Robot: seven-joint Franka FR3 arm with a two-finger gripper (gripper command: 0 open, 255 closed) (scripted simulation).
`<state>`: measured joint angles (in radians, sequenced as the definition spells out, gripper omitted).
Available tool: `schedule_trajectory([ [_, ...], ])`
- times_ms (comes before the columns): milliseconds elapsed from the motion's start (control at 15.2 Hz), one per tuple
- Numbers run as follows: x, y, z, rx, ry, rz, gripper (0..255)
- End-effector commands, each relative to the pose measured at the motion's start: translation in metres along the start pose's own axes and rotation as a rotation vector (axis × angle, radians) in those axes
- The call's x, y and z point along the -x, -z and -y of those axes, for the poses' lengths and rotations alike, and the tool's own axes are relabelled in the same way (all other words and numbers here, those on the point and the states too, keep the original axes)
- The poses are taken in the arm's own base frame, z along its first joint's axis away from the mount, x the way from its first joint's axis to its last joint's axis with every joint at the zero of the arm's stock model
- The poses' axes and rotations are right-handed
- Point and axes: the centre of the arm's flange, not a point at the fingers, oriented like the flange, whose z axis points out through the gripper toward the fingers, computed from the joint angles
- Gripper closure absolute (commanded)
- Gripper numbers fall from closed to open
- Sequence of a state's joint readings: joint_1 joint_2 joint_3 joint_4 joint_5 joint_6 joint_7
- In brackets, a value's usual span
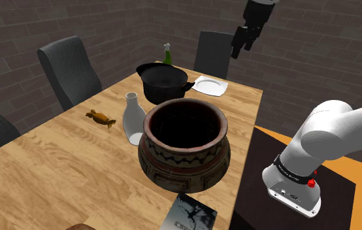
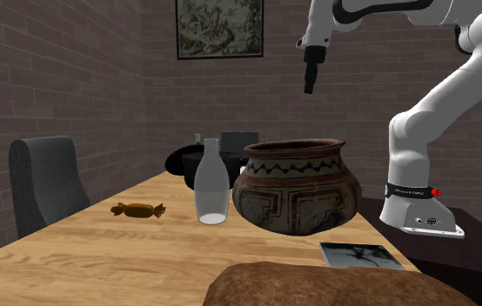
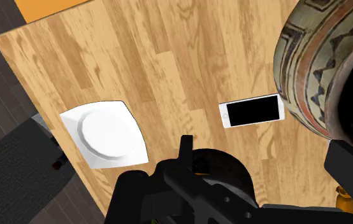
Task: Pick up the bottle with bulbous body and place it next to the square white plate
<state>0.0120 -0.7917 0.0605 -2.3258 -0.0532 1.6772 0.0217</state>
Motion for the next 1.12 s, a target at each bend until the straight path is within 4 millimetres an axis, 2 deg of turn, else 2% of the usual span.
schedule_trajectory([
  [0, 0.0, 0.0, 0.0, 0.0, 0.0, 0.0, 0],
  [1056, -0.096, -0.087, 0.154, -0.057, -0.009, -0.042, 0],
])
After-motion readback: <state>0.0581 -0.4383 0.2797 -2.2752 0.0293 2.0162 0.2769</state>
